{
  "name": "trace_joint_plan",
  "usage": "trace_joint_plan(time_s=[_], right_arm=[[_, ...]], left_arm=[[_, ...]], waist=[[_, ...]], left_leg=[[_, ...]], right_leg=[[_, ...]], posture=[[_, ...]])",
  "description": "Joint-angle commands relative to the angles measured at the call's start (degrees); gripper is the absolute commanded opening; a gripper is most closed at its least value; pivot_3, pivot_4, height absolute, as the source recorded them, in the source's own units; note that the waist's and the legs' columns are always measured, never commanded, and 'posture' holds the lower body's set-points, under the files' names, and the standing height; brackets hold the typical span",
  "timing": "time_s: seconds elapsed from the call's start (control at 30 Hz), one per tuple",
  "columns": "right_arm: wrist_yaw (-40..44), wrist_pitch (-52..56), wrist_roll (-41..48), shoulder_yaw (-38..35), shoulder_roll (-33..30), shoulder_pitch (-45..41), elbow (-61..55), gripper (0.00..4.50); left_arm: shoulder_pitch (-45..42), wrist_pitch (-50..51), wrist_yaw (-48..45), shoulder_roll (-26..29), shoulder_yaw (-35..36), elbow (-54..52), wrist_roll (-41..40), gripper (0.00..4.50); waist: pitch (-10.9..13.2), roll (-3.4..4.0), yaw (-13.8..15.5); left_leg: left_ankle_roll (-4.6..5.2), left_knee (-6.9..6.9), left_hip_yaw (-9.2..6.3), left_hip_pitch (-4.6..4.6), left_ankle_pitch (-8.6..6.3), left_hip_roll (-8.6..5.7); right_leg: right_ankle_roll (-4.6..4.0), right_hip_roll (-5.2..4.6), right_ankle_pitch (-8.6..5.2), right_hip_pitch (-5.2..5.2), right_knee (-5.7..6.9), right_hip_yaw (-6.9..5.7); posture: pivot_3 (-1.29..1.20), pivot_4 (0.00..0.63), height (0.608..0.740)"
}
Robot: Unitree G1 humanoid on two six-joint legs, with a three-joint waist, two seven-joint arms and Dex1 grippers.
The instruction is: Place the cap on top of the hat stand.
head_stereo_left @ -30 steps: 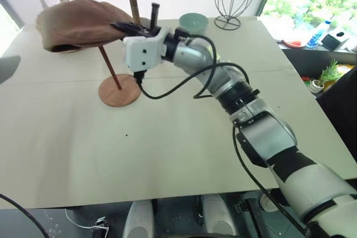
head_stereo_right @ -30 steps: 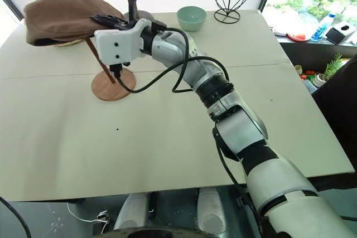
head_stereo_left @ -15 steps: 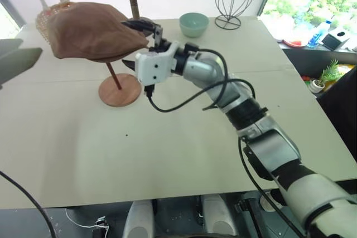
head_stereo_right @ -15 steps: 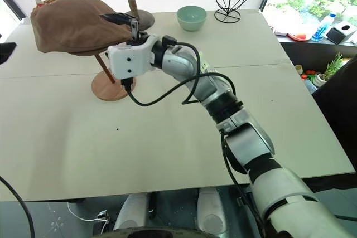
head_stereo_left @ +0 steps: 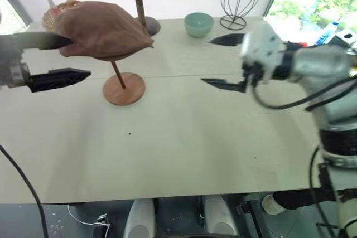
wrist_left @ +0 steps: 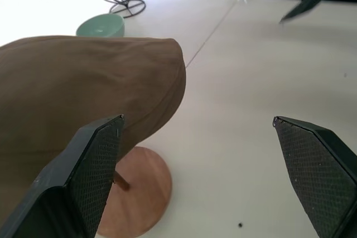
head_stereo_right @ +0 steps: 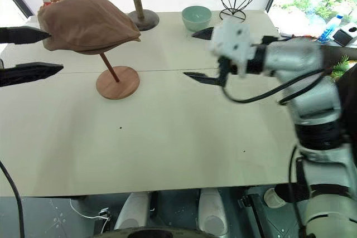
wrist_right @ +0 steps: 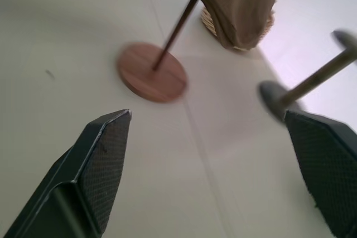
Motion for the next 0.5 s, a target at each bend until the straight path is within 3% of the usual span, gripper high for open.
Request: trace_joint_plan(time_s=[0.03,0.17,0.5], right_arm=[[-1.94,19.94,15.15,-7.56,-1.45,-9.28,1.02,4.46],[-3.80,32.06,23.01,-10.44,-2.34,-15.56,4.23,4.46],[-11.43,37.74,26.64,-12.74,-1.76,-16.47,6.16,4.46]], left_arm=[[-4.79,-9.34,-2.49,0.94,-6.40,0.58,8.28,4.50],[-9.22,-20.84,-1.46,-2.46,-14.15,1.68,19.86,4.50],[-10.60,-33.22,9.77,-14.61,-19.11,0.28,36.28,4.50]], waist=[[0.02,0.06,0.07],[-0.01,0.02,0.32],[0.00,-0.02,0.53]], left_leg=[[0.00,-0.03,0.00,-0.01,0.00,0.00],[0.01,-0.08,0.02,-0.12,-0.01,0.00],[0.04,0.01,0.07,-0.27,0.01,-0.03]], right_leg=[[-0.01,0.00,0.00,-0.04,0.00,0.00],[-0.08,0.00,-0.05,-0.09,-0.10,-0.01],[-0.03,0.00,-0.02,-0.21,0.02,0.02]], posture=[[0.00,0.150,0.728],[0.00,0.150,0.728],[0.00,0.150,0.728]])
